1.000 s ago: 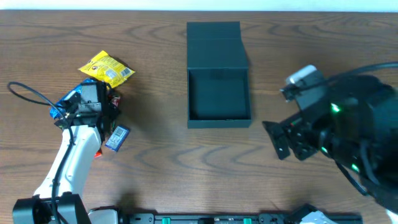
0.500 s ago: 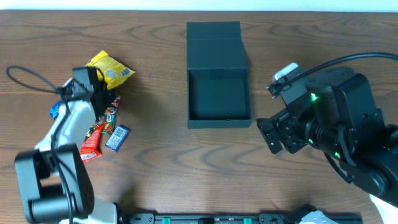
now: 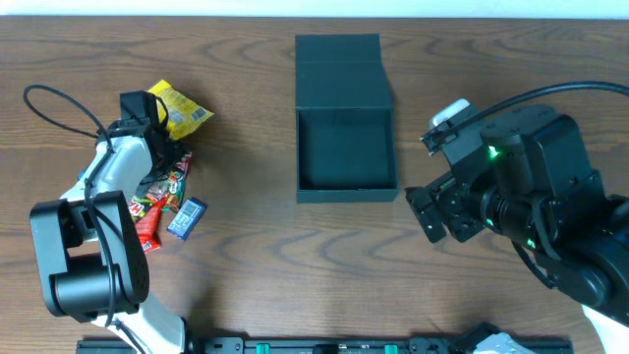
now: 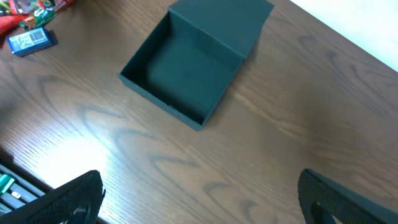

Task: Pack container
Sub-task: 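Grasp the black Haribo Mix bag with the left gripper, then carry the Haribo bag into the black box and release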

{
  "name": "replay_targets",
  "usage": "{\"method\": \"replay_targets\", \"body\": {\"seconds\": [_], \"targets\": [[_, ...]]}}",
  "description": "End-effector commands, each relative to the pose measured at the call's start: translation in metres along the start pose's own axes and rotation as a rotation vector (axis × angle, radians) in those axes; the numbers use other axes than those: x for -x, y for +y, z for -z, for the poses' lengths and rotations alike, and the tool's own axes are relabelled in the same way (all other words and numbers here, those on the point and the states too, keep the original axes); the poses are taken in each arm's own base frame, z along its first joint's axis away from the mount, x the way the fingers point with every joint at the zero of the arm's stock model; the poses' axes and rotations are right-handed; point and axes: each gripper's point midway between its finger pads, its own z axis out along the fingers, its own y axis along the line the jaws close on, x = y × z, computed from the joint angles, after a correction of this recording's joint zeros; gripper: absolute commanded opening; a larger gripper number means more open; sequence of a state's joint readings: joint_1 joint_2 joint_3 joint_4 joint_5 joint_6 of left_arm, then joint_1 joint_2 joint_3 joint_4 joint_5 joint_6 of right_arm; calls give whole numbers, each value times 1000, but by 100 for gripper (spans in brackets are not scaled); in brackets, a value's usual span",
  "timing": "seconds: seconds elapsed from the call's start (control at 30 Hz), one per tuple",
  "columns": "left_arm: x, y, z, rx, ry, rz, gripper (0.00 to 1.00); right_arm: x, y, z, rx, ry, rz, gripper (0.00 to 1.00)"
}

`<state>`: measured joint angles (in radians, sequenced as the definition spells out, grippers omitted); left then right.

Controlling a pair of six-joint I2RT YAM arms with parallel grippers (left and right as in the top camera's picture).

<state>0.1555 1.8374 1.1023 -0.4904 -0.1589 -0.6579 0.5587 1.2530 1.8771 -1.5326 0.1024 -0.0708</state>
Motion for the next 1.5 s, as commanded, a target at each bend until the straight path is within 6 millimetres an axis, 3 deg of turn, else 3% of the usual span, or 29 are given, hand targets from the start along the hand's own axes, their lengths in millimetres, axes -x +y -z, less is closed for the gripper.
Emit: {"method": "replay_targets", "body": {"seconds": [0.0, 0.13, 0.4, 0.57, 0.67, 0.77, 0.9, 1.0, 1.17, 1.23, 1.33, 1.47], "targets": [[-9, 2, -7, 11, 43, 15, 53, -1, 0, -1, -4, 8, 21, 99], [-12, 5, -7, 21, 54, 11, 31, -1, 0, -1, -4, 8, 20, 99], [-18, 10, -6, 46, 82, 4, 6, -1, 0, -1, -4, 8, 20, 99], [-14, 16, 7, 86, 90, -5, 6, -1, 0, -1, -4, 8, 20, 99], [1, 18, 27, 102, 47, -11, 6, 0, 0, -1, -4, 5, 20, 99], [22, 11, 60, 53, -26, -59, 6, 0, 0, -1, -4, 5, 20, 99], [46, -14, 121, -89, -193, -169, 6, 0, 0, -1, -4, 5, 20, 99], [49, -51, 174, -236, -354, -392, 6, 1, 0, -1, -4, 1, 20, 99], [-5, -126, 255, -560, -534, -921, 6, 1, 0, -1, -4, 1, 19, 99], [-42, -147, 277, -686, -574, -1161, 6, 1, 0, -1, -4, 1, 19, 99], [-96, -164, 295, -861, -565, -1407, 5, 1, 0, -1, -4, 2, 19, 99], [-139, -176, 304, -978, -579, -1613, 6, -1, 0, 2, -4, -2, 14, 98]]}}
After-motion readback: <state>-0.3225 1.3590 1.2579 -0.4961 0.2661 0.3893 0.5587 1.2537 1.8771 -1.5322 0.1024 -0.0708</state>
